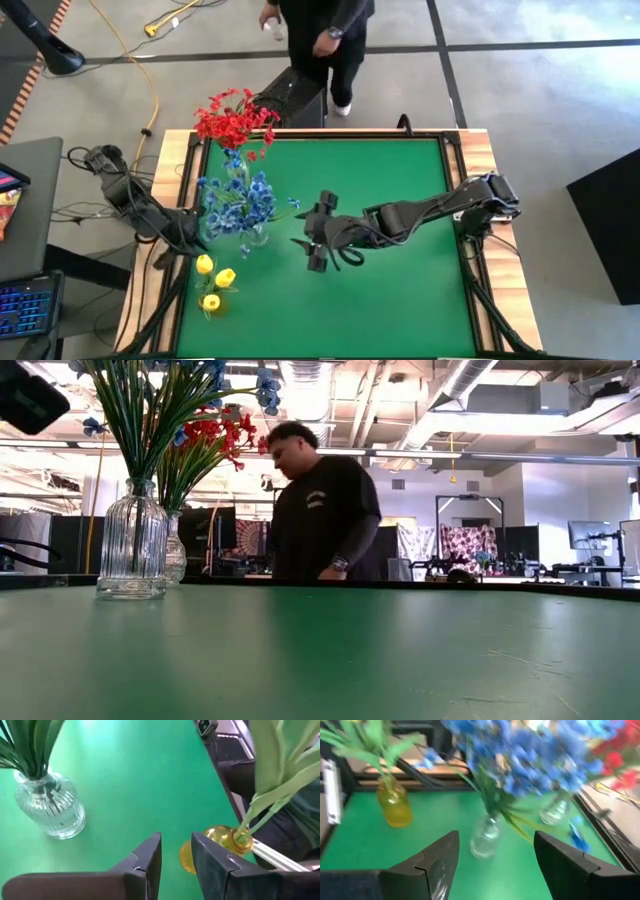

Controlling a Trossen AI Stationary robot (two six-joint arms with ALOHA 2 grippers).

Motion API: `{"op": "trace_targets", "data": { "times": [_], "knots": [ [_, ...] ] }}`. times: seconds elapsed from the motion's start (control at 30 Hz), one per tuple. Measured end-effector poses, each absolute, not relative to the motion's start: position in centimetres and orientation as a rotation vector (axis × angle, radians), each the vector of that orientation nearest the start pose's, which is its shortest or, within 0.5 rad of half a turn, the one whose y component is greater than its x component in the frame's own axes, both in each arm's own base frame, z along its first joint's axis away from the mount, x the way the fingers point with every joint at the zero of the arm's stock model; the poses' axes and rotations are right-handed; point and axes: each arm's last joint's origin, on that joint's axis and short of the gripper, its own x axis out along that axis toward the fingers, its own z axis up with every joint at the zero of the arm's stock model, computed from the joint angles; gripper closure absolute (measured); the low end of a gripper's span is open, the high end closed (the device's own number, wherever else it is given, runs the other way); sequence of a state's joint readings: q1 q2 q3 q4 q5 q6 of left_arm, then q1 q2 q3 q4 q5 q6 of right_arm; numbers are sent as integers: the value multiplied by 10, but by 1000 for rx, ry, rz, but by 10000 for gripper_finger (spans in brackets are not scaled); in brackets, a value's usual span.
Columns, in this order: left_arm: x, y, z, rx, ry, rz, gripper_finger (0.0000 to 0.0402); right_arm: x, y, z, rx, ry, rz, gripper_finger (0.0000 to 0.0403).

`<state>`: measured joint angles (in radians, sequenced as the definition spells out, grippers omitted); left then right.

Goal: Sort flowers into vase by color
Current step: Return to Home Position

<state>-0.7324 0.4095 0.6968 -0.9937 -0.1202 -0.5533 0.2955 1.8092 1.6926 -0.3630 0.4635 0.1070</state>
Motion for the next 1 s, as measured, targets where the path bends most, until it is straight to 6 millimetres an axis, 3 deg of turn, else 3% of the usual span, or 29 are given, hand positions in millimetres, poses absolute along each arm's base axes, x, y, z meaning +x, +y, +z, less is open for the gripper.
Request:
{"op": "trace_targets", "data": {
  "times": [0.37,0.63,1.0],
  "knots": [
    [61,-41,261,-152,677,-172,318,344,78,321,16,435,-273,122],
    [71,-43,258,-259,547,-28,318,303,49,296,115,326,-287,122],
    [77,-30,254,-318,540,163,331,267,36,268,135,248,-287,122]
  ]
}}
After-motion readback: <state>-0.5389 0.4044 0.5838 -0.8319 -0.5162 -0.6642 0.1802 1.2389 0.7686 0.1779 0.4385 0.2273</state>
